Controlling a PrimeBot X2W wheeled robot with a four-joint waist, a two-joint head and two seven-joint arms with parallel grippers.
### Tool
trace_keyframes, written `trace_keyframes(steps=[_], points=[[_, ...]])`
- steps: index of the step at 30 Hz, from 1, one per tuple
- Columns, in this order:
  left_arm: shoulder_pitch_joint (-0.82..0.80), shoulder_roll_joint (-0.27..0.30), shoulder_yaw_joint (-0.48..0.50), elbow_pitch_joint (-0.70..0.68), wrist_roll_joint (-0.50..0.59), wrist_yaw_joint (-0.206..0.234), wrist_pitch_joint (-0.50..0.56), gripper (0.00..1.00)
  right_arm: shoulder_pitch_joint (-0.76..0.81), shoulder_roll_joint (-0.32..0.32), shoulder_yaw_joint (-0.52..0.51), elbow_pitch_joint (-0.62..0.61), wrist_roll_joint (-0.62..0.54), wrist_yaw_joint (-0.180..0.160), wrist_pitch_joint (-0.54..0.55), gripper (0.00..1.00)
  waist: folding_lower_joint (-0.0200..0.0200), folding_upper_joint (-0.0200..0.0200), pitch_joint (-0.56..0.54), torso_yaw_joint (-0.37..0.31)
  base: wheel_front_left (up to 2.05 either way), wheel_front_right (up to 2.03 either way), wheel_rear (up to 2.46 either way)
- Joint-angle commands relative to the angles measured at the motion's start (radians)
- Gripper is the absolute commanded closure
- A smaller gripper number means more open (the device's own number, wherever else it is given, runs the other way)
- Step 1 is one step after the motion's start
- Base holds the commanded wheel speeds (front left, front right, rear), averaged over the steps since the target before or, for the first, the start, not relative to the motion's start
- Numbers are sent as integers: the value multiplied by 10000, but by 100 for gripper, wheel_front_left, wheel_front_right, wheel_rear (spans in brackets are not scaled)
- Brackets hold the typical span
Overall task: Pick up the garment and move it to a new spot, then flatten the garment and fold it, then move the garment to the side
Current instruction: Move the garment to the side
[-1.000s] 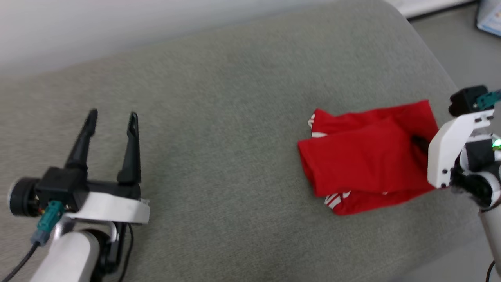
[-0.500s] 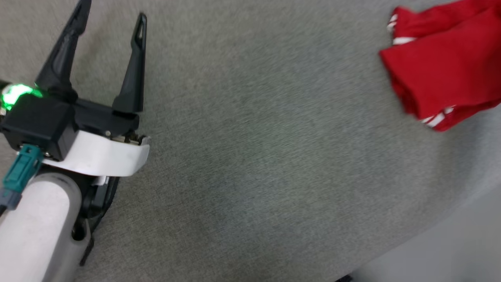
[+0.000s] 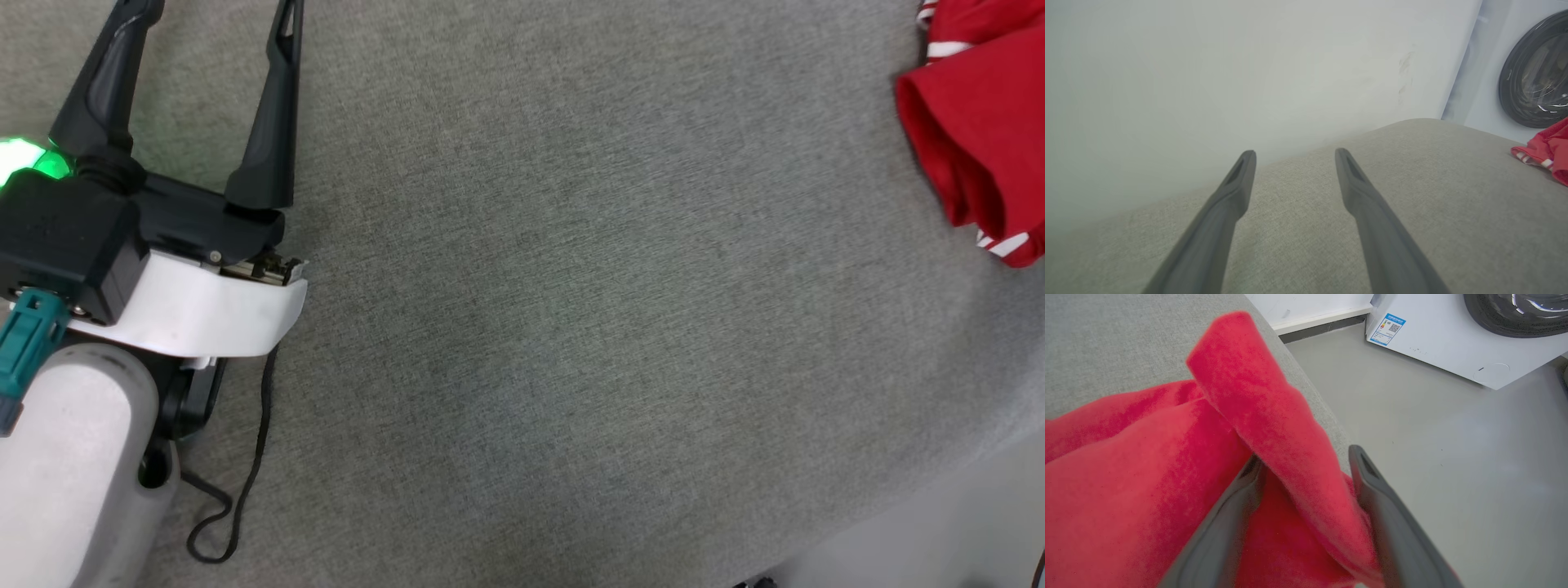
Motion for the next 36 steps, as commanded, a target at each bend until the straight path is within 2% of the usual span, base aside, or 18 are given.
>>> trace_keyframes(steps=[1, 5, 9, 14, 20, 25, 33, 36], points=[[149, 20, 22, 62, -32, 52, -77, 0, -14, -67, -159, 170, -125, -7, -287, 0, -2, 0, -274, 15, 0, 0, 0], [423, -162, 12, 295, -212, 141, -304, 0, 246, -445, -495, 249, -454, -7, -1094, 0, -2, 0, -847, 216, 0, 0, 0], [880, -364, 82, 646, -438, 323, -651, 0, 706, -841, -363, -139, -876, -12, -1780, 0, -2, 0, -1599, 559, 0, 0, 0], [1910, -826, 133, 1405, -929, 551, -1375, 0, 1865, -1001, -102, -526, -909, -9, -2388, 0, -2, 0, -2999, 1246, 0, 0, 0], [3059, -1341, 97, 2316, -1551, 619, -1889, 0, 3652, -517, 106, -1318, -500, -9, -2526, 0, -2, 0, -4410, 2218, 0, 0, 0], [3648, -1621, 107, 2993, -1945, 555, -2078, 0, 5143, 70, 262, -2566, -391, -9, -2484, 0, -2, 0, -5224, 3032, 0, 0, 0], [4292, -1611, 326, 3710, -2202, 667, -2243, 0, 7009, 1486, 928, -5608, -936, -9, -2034, 0, -2, 0, -5930, 3855, 0, 0, 0], [4577, -1573, 365, 3906, -2255, 669, -2300, 0, 7849, 2208, 1050, -7068, -1270, -9, -1641, 0, -2, 0, -6289, 4077, 0, 0, 0]])
